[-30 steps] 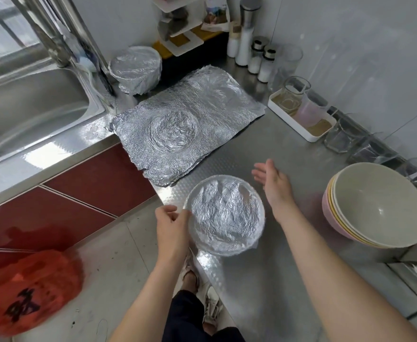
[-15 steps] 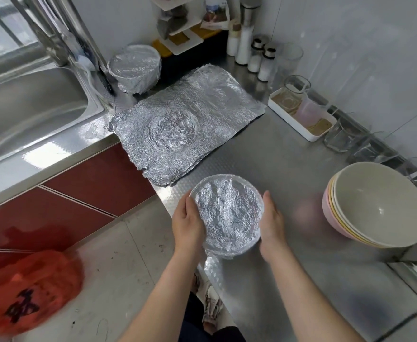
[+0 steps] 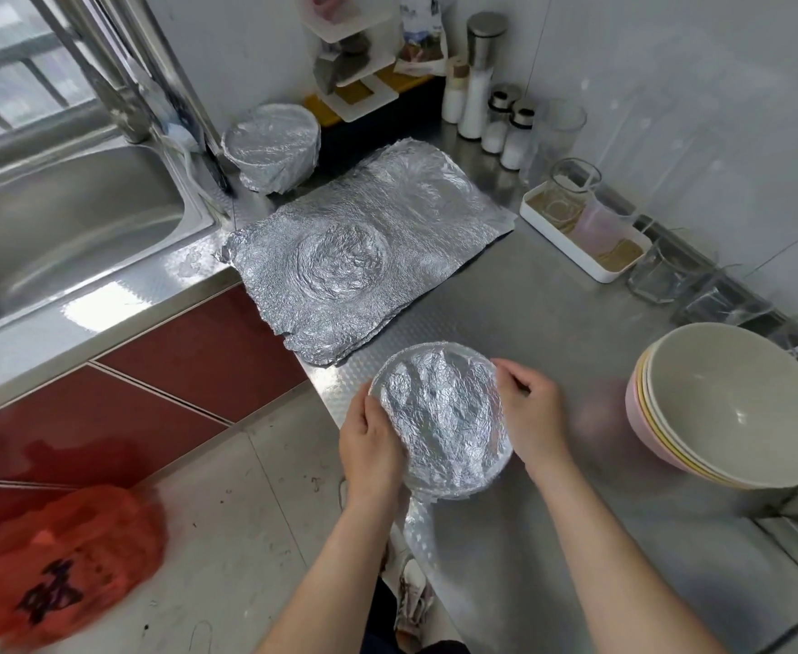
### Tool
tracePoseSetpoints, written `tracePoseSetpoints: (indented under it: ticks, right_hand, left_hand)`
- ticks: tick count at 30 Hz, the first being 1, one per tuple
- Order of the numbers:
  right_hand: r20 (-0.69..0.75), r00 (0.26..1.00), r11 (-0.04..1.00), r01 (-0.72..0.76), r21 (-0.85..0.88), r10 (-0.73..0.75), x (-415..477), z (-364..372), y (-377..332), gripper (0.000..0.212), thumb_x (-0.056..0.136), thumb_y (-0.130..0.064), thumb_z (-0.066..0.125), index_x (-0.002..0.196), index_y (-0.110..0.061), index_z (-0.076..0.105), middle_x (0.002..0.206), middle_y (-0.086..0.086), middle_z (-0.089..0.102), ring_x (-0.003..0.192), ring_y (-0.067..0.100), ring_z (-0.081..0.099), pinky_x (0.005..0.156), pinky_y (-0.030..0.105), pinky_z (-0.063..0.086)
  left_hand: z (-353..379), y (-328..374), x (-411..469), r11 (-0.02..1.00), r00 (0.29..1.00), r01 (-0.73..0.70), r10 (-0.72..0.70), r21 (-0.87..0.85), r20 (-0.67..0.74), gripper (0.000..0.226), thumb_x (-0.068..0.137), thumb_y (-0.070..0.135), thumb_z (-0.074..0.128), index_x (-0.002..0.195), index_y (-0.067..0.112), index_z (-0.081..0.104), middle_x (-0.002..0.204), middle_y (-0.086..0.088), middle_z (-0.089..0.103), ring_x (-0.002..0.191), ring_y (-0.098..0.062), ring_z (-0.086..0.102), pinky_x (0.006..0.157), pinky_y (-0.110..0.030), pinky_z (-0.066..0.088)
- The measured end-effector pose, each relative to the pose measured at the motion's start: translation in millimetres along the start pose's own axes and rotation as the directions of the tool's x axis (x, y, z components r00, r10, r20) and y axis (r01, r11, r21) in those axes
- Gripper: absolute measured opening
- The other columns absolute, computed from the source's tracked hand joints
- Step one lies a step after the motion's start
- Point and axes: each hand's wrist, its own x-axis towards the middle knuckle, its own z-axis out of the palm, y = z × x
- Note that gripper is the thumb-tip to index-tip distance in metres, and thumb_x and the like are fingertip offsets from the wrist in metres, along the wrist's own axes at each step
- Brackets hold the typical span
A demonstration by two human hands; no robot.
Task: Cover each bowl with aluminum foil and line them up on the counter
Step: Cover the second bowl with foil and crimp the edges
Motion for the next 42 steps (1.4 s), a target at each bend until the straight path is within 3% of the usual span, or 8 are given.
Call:
tracePoseSetpoints:
  ticks: [3, 7, 17, 24, 28, 32, 36, 42]
  right_hand:
    - [-0.035, 0.99, 0.942, 0.117, -0.315, -0.135, 9.4, -7.4, -6.7, 0.019, 0.091, -0.013, 0.061, 0.103, -0.015, 0.075, 0.093, 0.007, 0.067, 0.082, 0.015, 0.057, 0.071, 0.017, 0.033]
    - [0.046, 0.979, 0.902, 0.201, -0.383, -0.198, 26.2, -13.3, -20.4, 0.018, 0.091, -0.012, 0.062, 0.103, -0.014, 0.075, 0.092, 0.008, 0.064, 0.079, 0.016, 0.055, 0.069, 0.015, 0.03]
    - [0.244, 0.958, 0.753, 0.271, -0.599, -0.151, 41.7, -24.7, -32.8, 0.014, 0.091, -0.024, 0.063, 0.09, -0.017, 0.075, 0.08, 0.003, 0.065, 0.076, 0.025, 0.059, 0.068, 0.035, 0.047]
    - [0.255, 0.96, 0.771, 0.248, -0.587, -0.115, 70.0, -24.7, -51.0, 0.013, 0.09, -0.025, 0.064, 0.084, -0.02, 0.075, 0.07, -0.008, 0.067, 0.067, 0.015, 0.06, 0.063, 0.029, 0.046]
    - [0.199, 0.975, 0.854, 0.184, -0.487, -0.096, 85.5, -28.6, -62.8, 0.015, 0.089, -0.019, 0.066, 0.078, -0.014, 0.075, 0.069, -0.002, 0.07, 0.07, 0.02, 0.064, 0.07, 0.033, 0.05]
    - [0.109, 0.994, 0.953, 0.045, -0.3, -0.013, 103.8, -20.7, -70.4, 0.024, 0.087, -0.008, 0.065, 0.064, -0.018, 0.068, 0.065, 0.0, 0.067, 0.063, 0.012, 0.057, 0.066, 0.024, 0.045]
    - [0.072, 0.995, 0.99, -0.053, -0.127, 0.062, 117.2, -12.5, -81.1, 0.019, 0.089, -0.004, 0.062, 0.071, -0.002, 0.07, 0.061, -0.002, 0.062, 0.055, 0.001, 0.052, 0.054, 0.01, 0.039]
    - [0.087, 0.973, 0.977, -0.212, -0.028, 0.214, 128.8, -0.3, -88.1, 0.025, 0.088, -0.008, 0.064, 0.063, -0.011, 0.067, 0.067, 0.006, 0.06, 0.059, 0.014, 0.049, 0.051, 0.018, 0.037]
  left_hand:
    - [-2.0, 0.5, -3.8, 0.996, 0.999, -0.023, 0.02, 0.086, 0.037, 0.033, 0.103, 0.026, 0.039, 0.132, 0.023, 0.055, 0.125, 0.012, 0.059, 0.115, -0.01, 0.054, 0.102, -0.034, 0.042]
    - [-10.5, 4.0, -1.2, 0.972, 0.997, -0.018, -0.001, 0.233, 0.082, 0.016, 0.095, 0.027, 0.052, 0.108, 0.022, 0.06, 0.101, 0.008, 0.065, 0.088, -0.006, 0.057, 0.078, -0.028, 0.041]
    - [-0.4, 27.3, 27.7, 0.978, 0.938, -0.067, -0.005, 0.197, 0.346, 0.031, 0.101, 0.03, 0.048, 0.125, 0.016, 0.06, 0.115, 0.008, 0.059, 0.105, -0.01, 0.053, 0.09, -0.026, 0.037]
    - [-2.6, 40.0, 75.0, 0.972, 0.969, -0.127, 0.079, 0.199, 0.234, 0.029, 0.101, 0.022, 0.043, 0.116, 0.016, 0.066, 0.107, 0.003, 0.068, 0.097, -0.019, 0.063, 0.092, -0.039, 0.049]
    - [0.1, 32.6, 131.5, 0.655, 0.901, -0.423, 0.228, 0.626, 0.369, 0.042, 0.099, 0.017, 0.04, 0.14, 0.015, 0.049, 0.147, -0.01, 0.046, 0.133, -0.03, 0.044, 0.108, -0.042, 0.037]
    - [2.3, 16.2, 167.4, 0.255, 0.807, -0.59, 0.228, 0.766, 0.545, 0.054, 0.101, 0.03, 0.036, 0.152, 0.018, 0.023, 0.161, -0.01, 0.013, 0.148, -0.029, 0.01, 0.119, -0.053, 0.016]
    - [-0.3, 1.1, 152.2, 0.219, 0.774, -0.63, 0.246, 0.745, 0.583, 0.058, 0.102, 0.037, 0.029, 0.155, 0.023, 0.011, 0.163, -0.003, 0.004, 0.15, -0.025, 0.005, 0.121, -0.047, 0.013]
    - [-21.8, -11.3, 94.2, 0.191, 0.694, -0.719, 0.157, 0.668, 0.702, 0.048, 0.091, 0.033, 0.04, 0.139, 0.03, 0.046, 0.155, 0.004, 0.033, 0.142, -0.02, 0.028, 0.108, -0.037, 0.036]
